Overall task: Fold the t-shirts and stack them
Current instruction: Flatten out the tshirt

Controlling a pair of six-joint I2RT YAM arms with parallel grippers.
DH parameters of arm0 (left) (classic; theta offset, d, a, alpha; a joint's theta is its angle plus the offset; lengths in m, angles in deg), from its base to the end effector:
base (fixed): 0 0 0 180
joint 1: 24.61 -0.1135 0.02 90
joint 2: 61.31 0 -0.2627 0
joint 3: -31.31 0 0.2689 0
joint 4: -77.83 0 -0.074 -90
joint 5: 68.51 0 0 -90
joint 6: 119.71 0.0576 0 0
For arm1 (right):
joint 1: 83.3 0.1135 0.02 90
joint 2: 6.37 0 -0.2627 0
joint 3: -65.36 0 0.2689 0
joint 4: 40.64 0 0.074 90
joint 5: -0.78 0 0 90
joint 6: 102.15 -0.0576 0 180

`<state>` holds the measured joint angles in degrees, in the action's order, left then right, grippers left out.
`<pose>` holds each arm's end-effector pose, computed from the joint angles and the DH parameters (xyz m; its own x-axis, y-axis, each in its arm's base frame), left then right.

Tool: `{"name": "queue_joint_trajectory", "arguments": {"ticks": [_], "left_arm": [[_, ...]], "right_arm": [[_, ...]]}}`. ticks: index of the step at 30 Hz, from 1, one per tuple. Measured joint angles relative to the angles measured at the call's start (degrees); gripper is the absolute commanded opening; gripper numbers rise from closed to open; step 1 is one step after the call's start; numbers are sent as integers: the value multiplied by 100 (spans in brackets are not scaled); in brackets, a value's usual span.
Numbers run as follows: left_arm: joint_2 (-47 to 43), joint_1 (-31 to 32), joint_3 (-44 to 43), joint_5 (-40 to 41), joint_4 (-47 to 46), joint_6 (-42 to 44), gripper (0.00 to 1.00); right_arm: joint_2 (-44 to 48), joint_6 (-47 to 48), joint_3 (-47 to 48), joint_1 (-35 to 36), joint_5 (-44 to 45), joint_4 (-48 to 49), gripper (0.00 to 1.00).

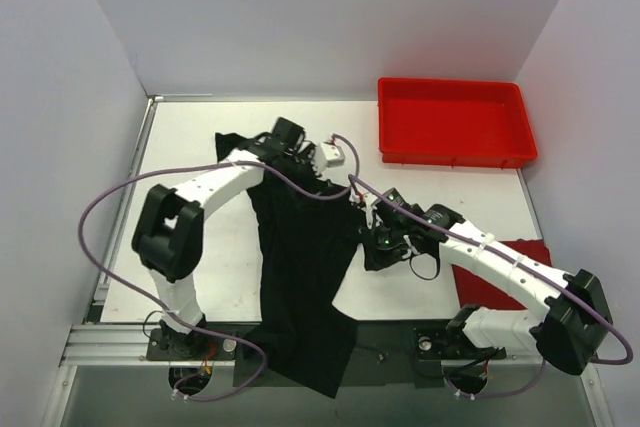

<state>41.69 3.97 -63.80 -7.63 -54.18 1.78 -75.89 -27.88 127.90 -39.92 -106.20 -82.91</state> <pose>0.3512 -0.2232 0.2296 -0.2764 0.6702 -0.6888 0.9405 0.3360 -0.0505 0.1914 0.2040 0.2291 -0.7456 -0.3479 -0.5683 -0.6164 0.6841 0.3899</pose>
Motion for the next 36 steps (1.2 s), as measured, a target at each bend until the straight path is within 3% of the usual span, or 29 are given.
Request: {"name": "queue_joint_trajectory", "arguments": {"ticks": [4, 8, 15, 20, 26, 36], "left_arm": [[647, 763, -61, 634, -577, -448, 94], [1220, 1128, -319, 1156, -1132, -1108, 92], [1939, 1078, -955, 2068, -1613, -1484, 69], [2070, 1047, -1019, 2131, -1633, -1360, 69], [2079, 1047, -1019, 1858, -1526, -1281, 78], [2118, 1049, -1198, 1484, -1392, -1397, 77]], "right_arm": [[345, -382, -487, 44, 188, -15, 47], [796, -638, -824, 328, 450, -22, 55], [861, -767, -1014, 1471, 649, 227, 57], [223, -634, -1003, 1665, 640, 481, 59], [-680, -175, -522, 1860, 385, 601, 59], [-1314, 627, -356, 2492, -201, 645, 59]]}}
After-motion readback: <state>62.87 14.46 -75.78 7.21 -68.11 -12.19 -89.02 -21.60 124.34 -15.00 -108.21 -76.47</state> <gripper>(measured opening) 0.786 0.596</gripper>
